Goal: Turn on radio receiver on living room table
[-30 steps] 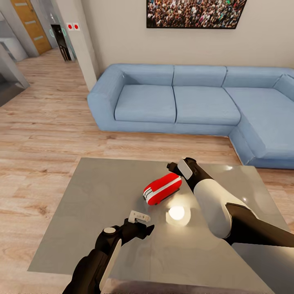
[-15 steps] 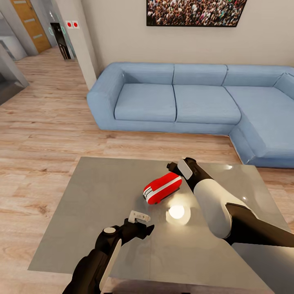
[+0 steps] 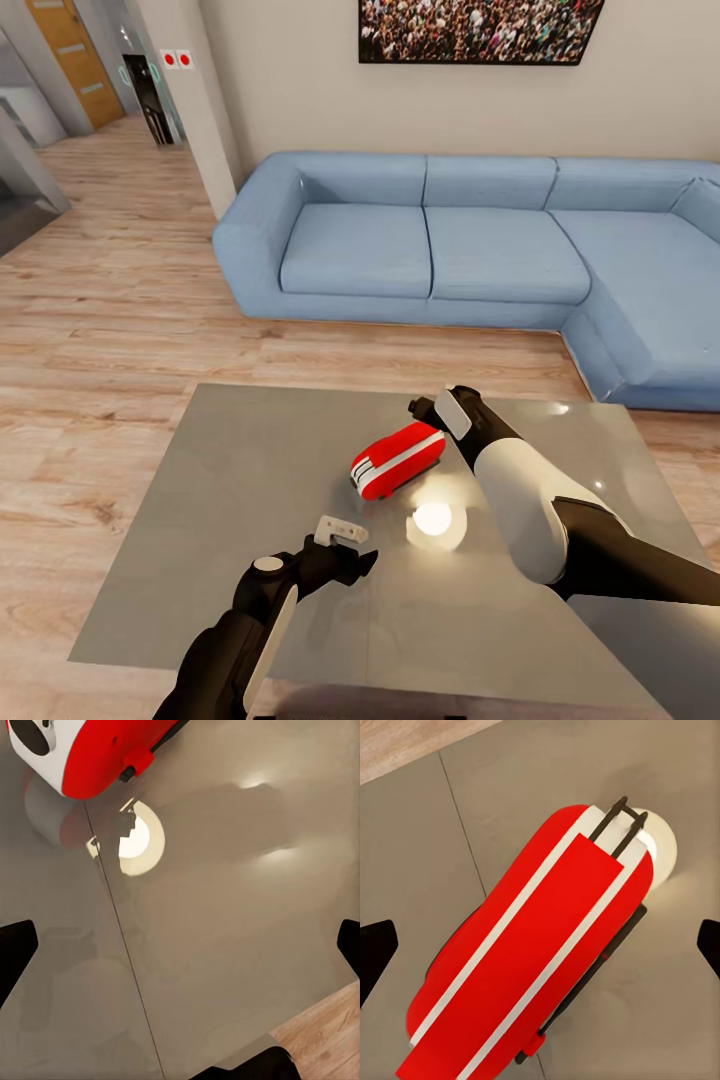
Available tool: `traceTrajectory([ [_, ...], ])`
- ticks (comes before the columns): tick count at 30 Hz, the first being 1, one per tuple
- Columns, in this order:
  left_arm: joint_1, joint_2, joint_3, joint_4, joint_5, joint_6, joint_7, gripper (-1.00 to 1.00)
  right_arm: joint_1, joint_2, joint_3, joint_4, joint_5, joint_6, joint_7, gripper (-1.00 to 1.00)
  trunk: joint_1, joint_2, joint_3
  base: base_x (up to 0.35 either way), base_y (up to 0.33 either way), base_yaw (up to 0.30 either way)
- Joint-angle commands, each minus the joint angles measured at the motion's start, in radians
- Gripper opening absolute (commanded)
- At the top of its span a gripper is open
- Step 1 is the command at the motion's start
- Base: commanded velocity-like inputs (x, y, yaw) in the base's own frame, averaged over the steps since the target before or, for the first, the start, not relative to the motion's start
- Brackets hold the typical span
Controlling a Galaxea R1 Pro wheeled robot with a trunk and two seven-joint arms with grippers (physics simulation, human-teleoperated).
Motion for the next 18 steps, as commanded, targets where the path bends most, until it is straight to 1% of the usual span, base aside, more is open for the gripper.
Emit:
traceTrajectory([
  [1,0.0,0.0,0.0,0.0,0.0,0.0,0.0,1.0,0.0,0.0,0.0,0.0,0.001,-0.001,0.0,1.0,0.0,0.0,-0.001,0.0,0.0,0.0],
  [8,0.0,0.0,0.0,-0.001,0.0,0.0,0.0,1.0,0.0,0.0,0.0,0.0,0.001,-0.001,0.004,1.0,0.0,0.0,-0.009,0.0,0.0,0.004],
  [18,0.0,0.0,0.0,0.001,0.0,0.0,0.0,1.0,0.0,0.0,0.0,0.0,0.001,-0.002,0.004,1.0,0.0,0.0,-0.01,0.0,0.0,0.001],
])
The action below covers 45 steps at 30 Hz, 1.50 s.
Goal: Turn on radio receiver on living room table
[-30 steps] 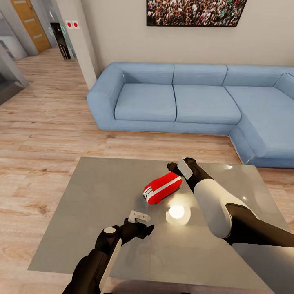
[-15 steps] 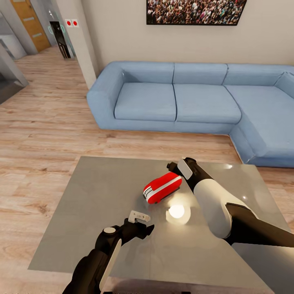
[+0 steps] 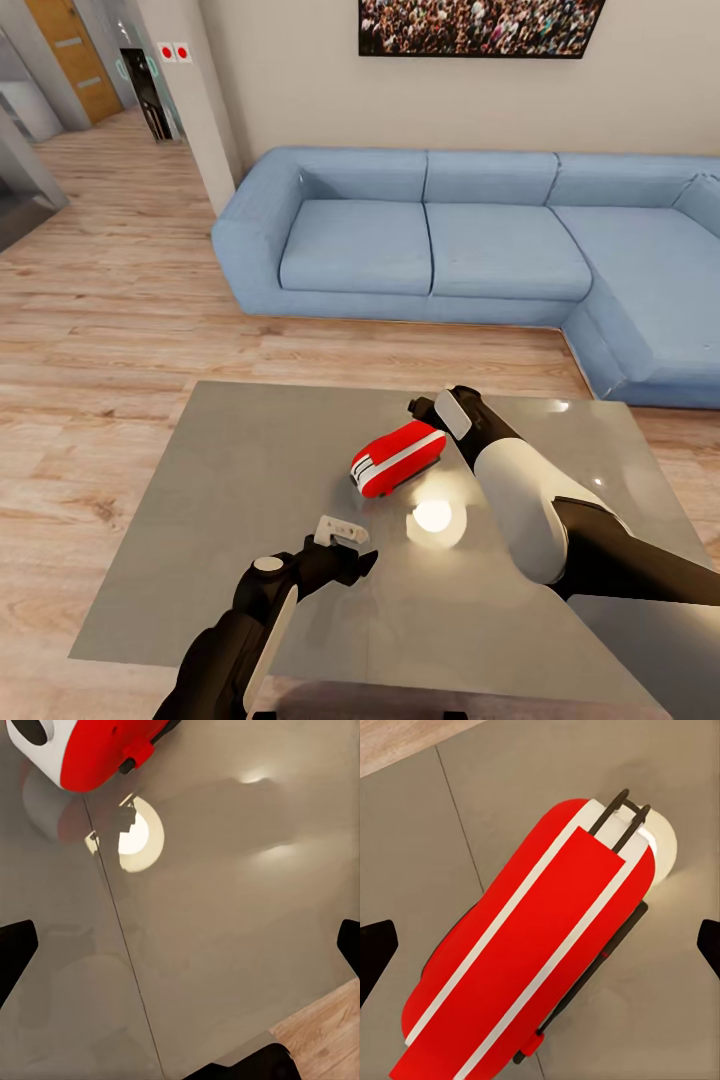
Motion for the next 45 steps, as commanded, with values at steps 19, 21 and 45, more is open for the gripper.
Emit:
traceTrajectory([
  [19,0.0,0.0,0.0,0.0,0.0,0.0,0.0,1.0,0.0,0.0,0.0,0.0,-0.001,0.0,0.006,1.0,0.0,0.0,-0.018,0.0,0.0,0.079],
  [21,0.0,0.0,0.0,0.0,0.0,0.0,0.0,1.0,0.0,0.0,0.0,0.0,-0.001,0.0,0.006,1.0,0.0,0.0,-0.021,0.0,0.0,0.139],
  [45,0.0,0.0,0.0,0.0,0.0,0.0,0.0,1.0,0.0,0.0,-0.008,0.0,-0.007,-0.004,0.016,1.0,0.0,0.0,-0.029,0.0,0.0,0.035],
])
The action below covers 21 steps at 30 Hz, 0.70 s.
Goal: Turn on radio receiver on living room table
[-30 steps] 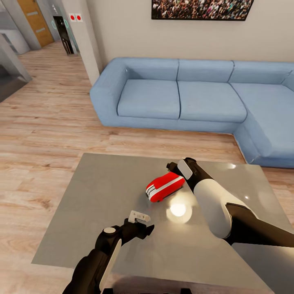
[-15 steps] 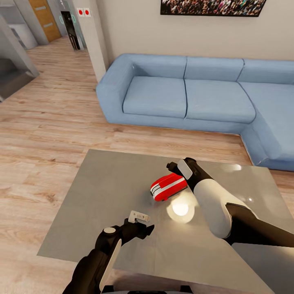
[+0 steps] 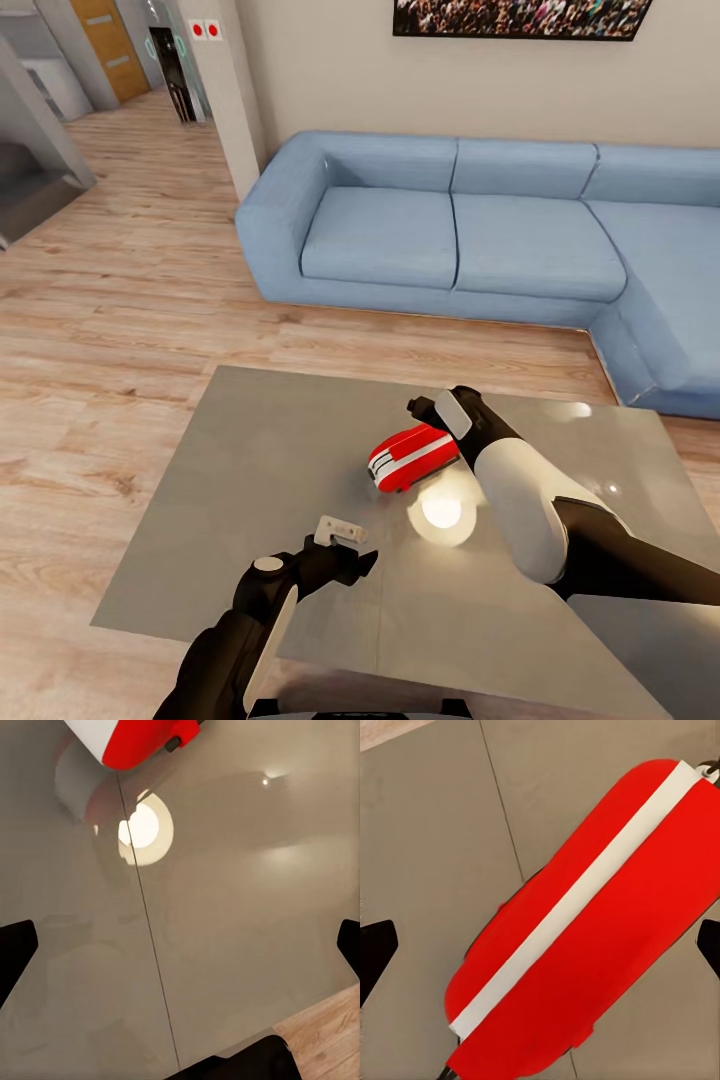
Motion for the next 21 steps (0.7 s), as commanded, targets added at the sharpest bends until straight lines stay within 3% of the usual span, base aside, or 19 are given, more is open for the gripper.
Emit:
traceTrajectory([
  [1,0.0,0.0,0.0,0.0,0.0,0.0,0.0,1.0,0.0,0.0,-0.002,0.0,-0.001,0.0,0.003,1.0,0.0,0.0,0.0,0.0,0.0,0.0],
  [5,0.0,0.0,0.0,0.0,0.0,0.0,0.0,1.0,0.0,0.0,-0.005,0.0,-0.035,-0.001,0.008,1.0,0.0,0.0,0.0,0.0,0.0,0.0],
  [10,0.0,0.0,0.0,0.0,0.0,0.0,0.0,1.0,0.0,0.0,-0.005,0.0,-0.132,-0.002,0.003,1.0,0.0,0.0,0.0,0.0,0.0,0.0],
  [21,0.0,0.0,0.0,-0.001,0.0,0.0,0.0,1.0,0.0,0.0,-0.006,0.001,-0.164,-0.009,0.0,1.0,0.0,0.0,0.0,0.0,0.0,0.0],
])
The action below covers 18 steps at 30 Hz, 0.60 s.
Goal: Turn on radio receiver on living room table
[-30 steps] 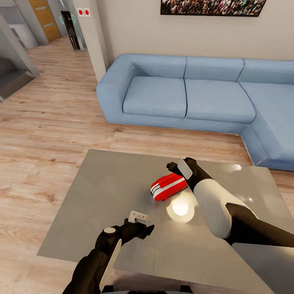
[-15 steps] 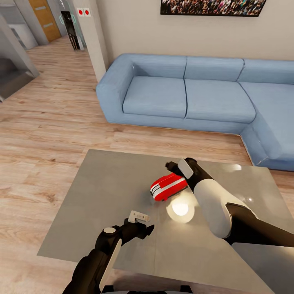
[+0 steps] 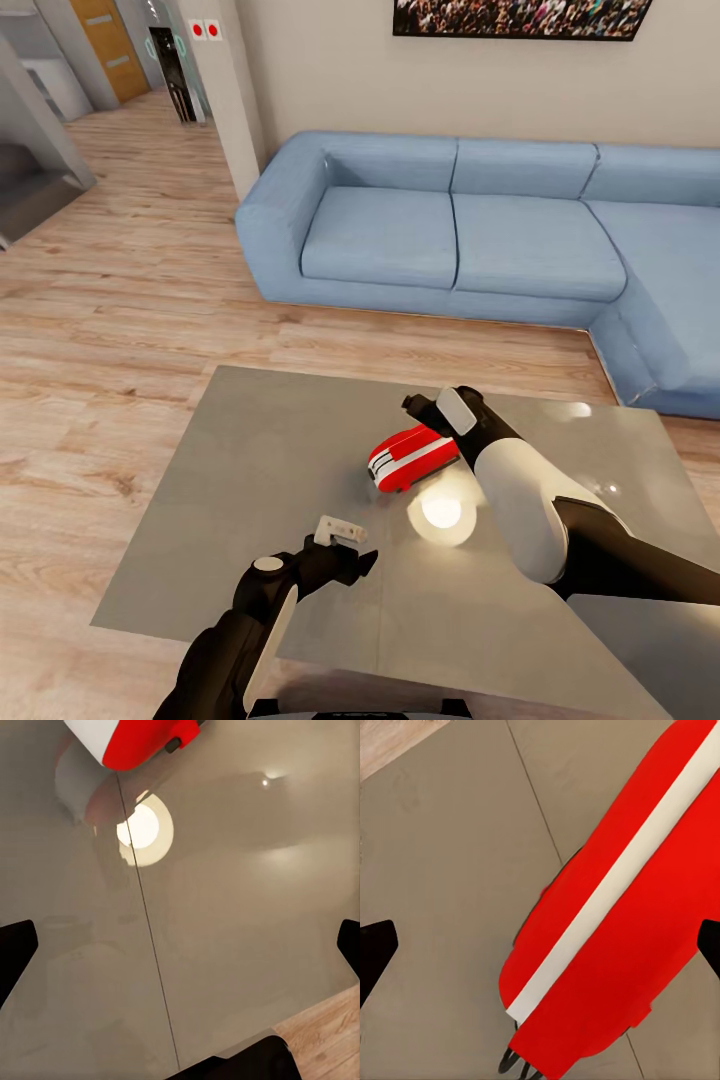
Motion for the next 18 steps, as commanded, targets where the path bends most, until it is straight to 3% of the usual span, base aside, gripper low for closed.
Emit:
traceTrajectory([
  [1,0.0,0.0,0.0,0.0,0.0,0.0,0.0,1.0,0.0,0.0,-0.002,0.0,-0.002,-0.001,0.0,1.0,0.0,0.0,0.0,0.0,0.0,0.0],
  [18,0.0,0.0,0.0,0.0,0.0,0.0,0.0,1.0,0.0,0.0,0.003,0.016,0.002,-0.062,-0.028,1.0,0.0,0.0,0.0,0.0,0.0,0.0],
])
